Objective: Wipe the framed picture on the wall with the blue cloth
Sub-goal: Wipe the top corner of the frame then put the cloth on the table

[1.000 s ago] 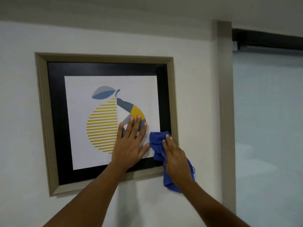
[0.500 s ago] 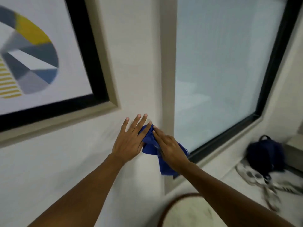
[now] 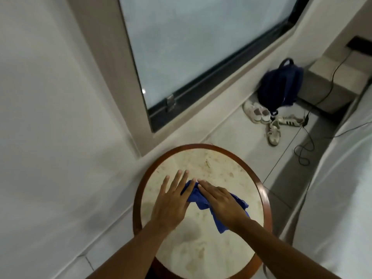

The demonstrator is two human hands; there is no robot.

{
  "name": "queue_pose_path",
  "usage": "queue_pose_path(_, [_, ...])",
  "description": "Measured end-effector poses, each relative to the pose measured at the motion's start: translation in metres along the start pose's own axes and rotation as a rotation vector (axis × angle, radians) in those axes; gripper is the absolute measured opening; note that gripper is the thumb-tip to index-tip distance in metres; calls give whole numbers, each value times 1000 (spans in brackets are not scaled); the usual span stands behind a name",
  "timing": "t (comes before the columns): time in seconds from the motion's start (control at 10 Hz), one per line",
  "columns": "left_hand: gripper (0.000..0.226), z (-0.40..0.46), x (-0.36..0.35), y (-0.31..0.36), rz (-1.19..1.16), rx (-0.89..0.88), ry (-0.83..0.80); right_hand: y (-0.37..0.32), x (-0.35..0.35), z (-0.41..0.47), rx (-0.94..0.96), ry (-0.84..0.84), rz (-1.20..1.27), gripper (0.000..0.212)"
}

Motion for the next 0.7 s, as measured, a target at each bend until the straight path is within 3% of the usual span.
queue_pose_path(0.2, [72, -11, -168, 29, 26, 26, -175, 71, -135, -43, -202, -32, -44, 74])
queue_pose_path(0.3, [71, -21, -207, 29, 47, -14, -224, 74, -170, -57, -252, -33, -18, 60])
queue_pose_path(0.4, [69, -38, -244, 26, 19, -46, -335, 68, -210, -82, -307, -113, 94, 59])
queue_pose_path(0.5, [70, -42, -247, 25, 47, -33, -401, 68, -213, -82, -325, -185, 143, 61])
queue_pose_path(0.6, [70, -26, -227, 27, 144, -83, -538, 84, -194, -57, -370, -362, 286, 57])
queue_pose_path(0.7, [71, -15, -189, 29, 139, -83, -560, 81, -160, -45, -361, -460, 264, 55])
Point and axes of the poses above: each hand's wrist, its own z-axis towards the middle knuckle, its own x-axis out of the back of the hand, y = z × x, the point moved 9 cm from there along z, towards the middle knuckle, and after that the axes turned 11 degrees about x, right-handed, at the moved point
